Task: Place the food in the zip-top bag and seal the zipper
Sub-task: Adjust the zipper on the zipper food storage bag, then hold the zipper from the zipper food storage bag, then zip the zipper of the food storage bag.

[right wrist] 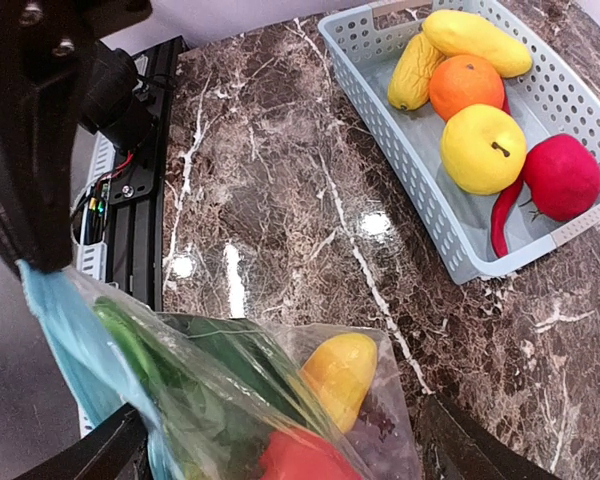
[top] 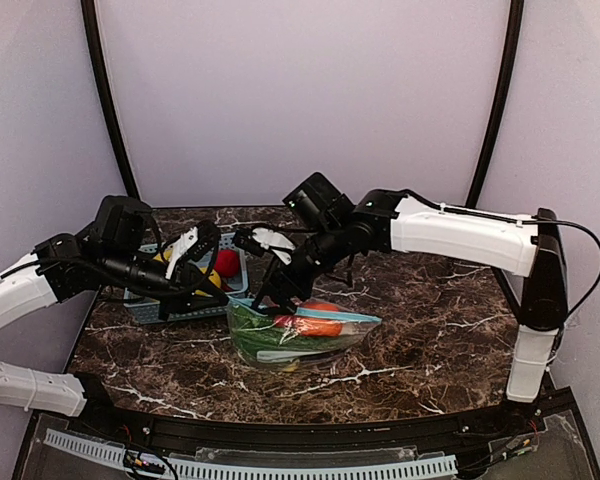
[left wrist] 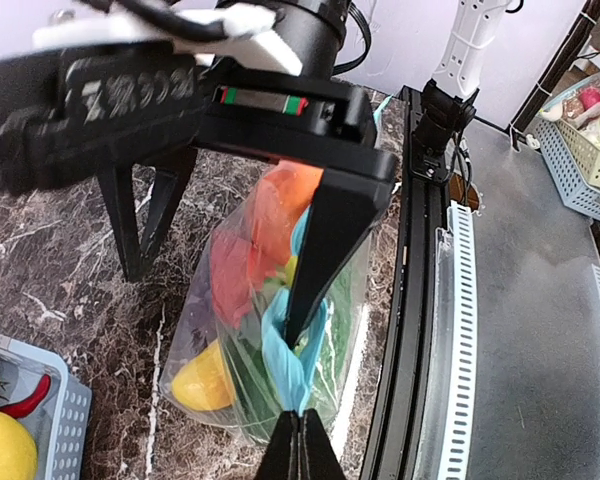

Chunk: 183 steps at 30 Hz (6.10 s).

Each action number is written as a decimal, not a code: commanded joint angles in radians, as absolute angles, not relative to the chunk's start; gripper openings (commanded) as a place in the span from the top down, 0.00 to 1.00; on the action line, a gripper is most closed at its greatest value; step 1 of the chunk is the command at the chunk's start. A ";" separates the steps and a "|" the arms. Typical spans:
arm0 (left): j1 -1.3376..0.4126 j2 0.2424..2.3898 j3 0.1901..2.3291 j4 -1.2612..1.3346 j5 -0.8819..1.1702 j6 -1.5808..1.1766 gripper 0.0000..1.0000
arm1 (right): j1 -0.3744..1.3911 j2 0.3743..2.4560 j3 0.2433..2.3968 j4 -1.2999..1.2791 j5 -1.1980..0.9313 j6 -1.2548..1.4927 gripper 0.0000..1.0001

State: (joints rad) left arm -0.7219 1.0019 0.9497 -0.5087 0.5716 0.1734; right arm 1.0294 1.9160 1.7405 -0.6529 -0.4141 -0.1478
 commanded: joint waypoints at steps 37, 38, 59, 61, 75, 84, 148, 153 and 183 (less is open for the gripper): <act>-0.719 0.910 0.945 -0.469 0.516 0.143 0.99 | 1.010 1.682 1.497 -0.584 -0.536 -0.141 1.00; -0.719 0.909 0.941 -0.468 0.512 0.141 0.99 | 1.008 1.677 1.494 -0.581 -0.546 -0.140 1.00; -0.719 0.896 0.989 -0.441 0.504 0.100 0.30 | 1.002 1.588 1.441 -0.523 -0.607 -0.135 1.00; -0.719 0.936 1.024 -0.422 0.554 0.105 0.21 | 1.001 1.588 1.440 -0.517 -0.608 -0.135 1.00; -0.783 1.269 1.128 -0.345 0.787 0.117 0.35 | 1.001 1.591 1.440 -0.494 -0.577 -0.138 1.00; -0.787 1.304 1.106 -0.317 0.794 0.104 0.58 | 1.001 1.592 1.442 -0.490 -0.574 -0.141 1.00; -0.740 1.156 1.072 -0.549 0.625 0.220 0.99 | 0.962 1.470 1.346 -0.559 -0.384 -0.142 1.00; -0.734 1.148 1.079 -0.581 0.597 0.233 0.99 | 0.957 1.453 1.339 -0.582 -0.340 -0.147 1.00; -0.718 1.254 1.092 -0.407 0.551 0.097 0.99 | 0.940 1.433 1.313 -0.488 -0.043 -0.024 1.00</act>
State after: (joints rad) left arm -0.7399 1.2095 1.1221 -0.4442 0.5861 0.1883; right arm 0.9817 1.4353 1.3212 -0.4950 -0.2581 -0.0948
